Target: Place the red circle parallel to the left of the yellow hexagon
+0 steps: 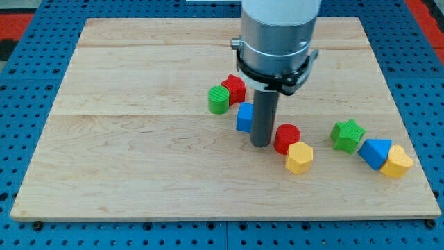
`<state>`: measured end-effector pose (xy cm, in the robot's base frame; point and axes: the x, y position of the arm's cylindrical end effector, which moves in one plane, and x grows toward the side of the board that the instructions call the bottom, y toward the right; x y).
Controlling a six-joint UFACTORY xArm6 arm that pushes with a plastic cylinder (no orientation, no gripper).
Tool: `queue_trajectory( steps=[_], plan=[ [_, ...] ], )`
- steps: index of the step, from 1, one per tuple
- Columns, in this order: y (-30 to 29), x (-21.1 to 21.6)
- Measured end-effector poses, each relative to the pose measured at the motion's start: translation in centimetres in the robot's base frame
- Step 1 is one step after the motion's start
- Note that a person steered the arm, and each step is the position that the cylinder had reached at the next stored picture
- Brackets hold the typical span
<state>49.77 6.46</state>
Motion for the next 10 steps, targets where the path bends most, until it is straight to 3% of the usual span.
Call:
queue_trajectory(
  steps=[2, 4, 8, 10],
  plan=[
    [1.7, -5.3],
    [-0.1, -7.5],
    [-2.7, 0.7],
    [-1.4, 2.7]
  ],
)
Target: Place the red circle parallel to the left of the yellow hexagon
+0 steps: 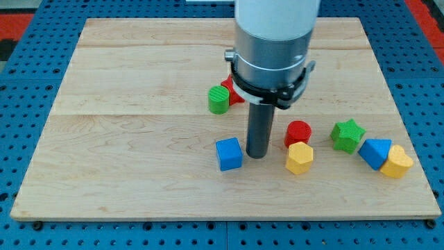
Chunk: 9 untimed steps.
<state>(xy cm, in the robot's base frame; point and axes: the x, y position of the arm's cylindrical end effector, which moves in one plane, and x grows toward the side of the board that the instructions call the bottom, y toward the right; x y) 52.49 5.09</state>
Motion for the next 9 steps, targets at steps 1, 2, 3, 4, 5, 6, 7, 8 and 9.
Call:
queue_trajectory(
  steps=[1, 2, 3, 4, 5, 6, 7, 8, 9],
  plan=[
    [0.5, 4.7],
    [5.1, 3.8],
    [6.8, 1.5],
    [6.8, 1.0],
    [9.7, 0.9],
    [9.8, -1.0],
    [8.8, -2.0],
    [8.6, -2.7],
    [7.5, -3.8]
  ],
)
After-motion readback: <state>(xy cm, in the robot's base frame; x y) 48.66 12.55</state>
